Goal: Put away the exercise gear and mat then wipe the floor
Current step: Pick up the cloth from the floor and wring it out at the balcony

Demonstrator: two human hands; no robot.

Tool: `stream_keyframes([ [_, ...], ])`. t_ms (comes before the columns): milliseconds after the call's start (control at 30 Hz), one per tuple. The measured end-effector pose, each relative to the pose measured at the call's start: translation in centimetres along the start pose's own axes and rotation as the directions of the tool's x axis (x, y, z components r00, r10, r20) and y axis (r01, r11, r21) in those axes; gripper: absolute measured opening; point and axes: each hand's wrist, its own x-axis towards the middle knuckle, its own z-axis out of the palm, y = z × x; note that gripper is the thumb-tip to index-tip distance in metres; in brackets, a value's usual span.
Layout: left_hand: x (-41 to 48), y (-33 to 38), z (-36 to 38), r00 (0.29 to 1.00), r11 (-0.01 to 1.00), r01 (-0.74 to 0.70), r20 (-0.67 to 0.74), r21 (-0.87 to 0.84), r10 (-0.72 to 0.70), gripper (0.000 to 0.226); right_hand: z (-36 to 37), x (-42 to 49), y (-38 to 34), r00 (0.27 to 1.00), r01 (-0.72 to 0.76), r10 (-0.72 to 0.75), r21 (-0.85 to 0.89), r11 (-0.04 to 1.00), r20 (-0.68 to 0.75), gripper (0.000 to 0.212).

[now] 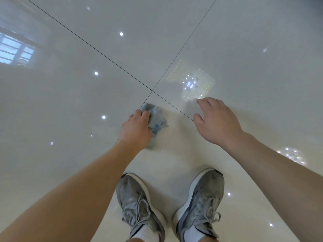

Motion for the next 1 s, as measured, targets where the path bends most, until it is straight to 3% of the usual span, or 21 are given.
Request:
stream_keyframes([
  [467, -7.7, 1.5, -11.6, 0.998, 0.997, 0.024, -0.051, -0.076, -0.028, 0.017, -8.0, -6.6, -3.7, 1.000, 0.012, -0.012, -0.019, 1.000, -0.017, 0.038],
  [1000, -21.7, 8.2, -32.6, 0.980, 0.997, -0.026, -0.199, -0.073, 0.011, 0.012, -27.0, -20.1, -8.3, 0.994, 0.051, -0.053, -0.025, 0.998, -0.100, 0.040],
])
